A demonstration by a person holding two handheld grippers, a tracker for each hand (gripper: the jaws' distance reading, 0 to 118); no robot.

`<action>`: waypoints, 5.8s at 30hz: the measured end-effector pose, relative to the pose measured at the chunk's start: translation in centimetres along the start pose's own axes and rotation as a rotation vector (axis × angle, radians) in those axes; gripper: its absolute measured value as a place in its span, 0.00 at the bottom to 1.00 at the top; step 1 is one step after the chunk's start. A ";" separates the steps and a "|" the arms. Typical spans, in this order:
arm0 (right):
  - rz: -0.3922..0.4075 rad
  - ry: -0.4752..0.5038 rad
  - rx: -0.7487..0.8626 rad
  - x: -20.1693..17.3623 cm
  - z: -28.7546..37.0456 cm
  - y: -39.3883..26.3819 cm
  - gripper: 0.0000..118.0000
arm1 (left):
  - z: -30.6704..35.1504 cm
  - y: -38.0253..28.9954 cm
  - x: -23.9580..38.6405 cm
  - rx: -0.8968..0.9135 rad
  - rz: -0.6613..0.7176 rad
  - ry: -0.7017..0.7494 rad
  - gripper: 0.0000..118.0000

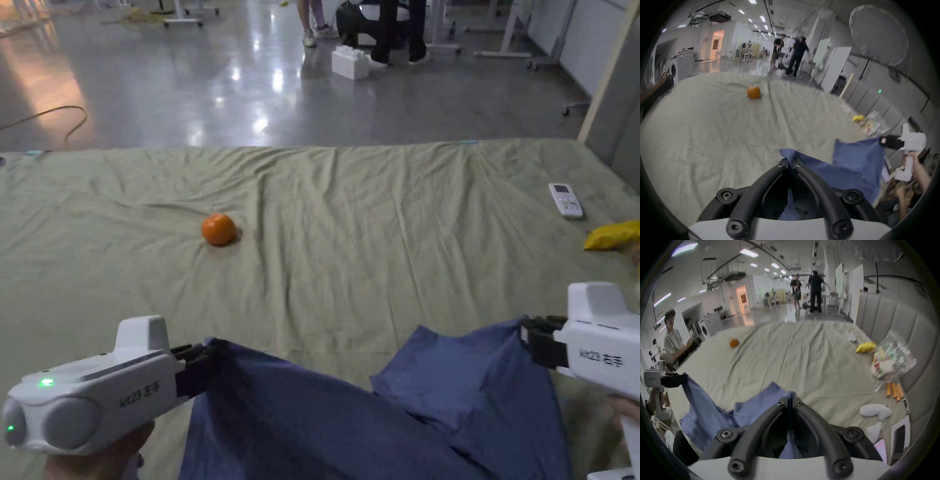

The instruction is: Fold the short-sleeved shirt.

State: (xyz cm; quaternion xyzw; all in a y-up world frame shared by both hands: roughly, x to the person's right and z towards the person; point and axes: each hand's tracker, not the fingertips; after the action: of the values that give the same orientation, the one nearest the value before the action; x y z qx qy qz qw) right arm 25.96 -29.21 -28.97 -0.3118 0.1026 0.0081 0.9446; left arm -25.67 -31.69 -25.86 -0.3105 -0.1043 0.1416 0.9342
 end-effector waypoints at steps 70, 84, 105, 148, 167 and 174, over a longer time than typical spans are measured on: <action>0.245 -0.356 0.650 -5.4 9.9 35.7 0.04 | 14.4 31.8 0.6 0.632 -0.087 0.269 0.03; 0.211 -0.399 0.567 -4.9 3.0 36.1 0.04 | 7.4 32.4 -1.1 0.568 -0.090 0.275 0.03; 0.053 -0.154 0.307 -2.3 6.7 4.6 0.04 | 9.7 1.6 -5.9 0.345 0.127 0.144 0.03; -0.245 -0.115 -0.125 3.0 9.0 -21.0 0.63 | 13.0 -15.6 -10.8 0.017 0.042 0.274 0.72; 0.053 -0.117 0.618 -11.1 25.3 -8.2 0.41 | 29.2 -8.2 10.5 0.643 -0.265 0.436 0.70; 0.047 -0.124 0.635 -12.3 25.6 -8.4 0.01 | 29.7 -8.5 10.9 0.660 -0.310 0.405 0.03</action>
State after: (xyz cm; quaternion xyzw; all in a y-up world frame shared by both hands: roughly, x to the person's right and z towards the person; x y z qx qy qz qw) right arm 19.40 -20.26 -1.46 0.0022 0.0497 0.0165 0.9986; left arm -22.11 -18.22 3.80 0.0032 0.0870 -0.0390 0.9954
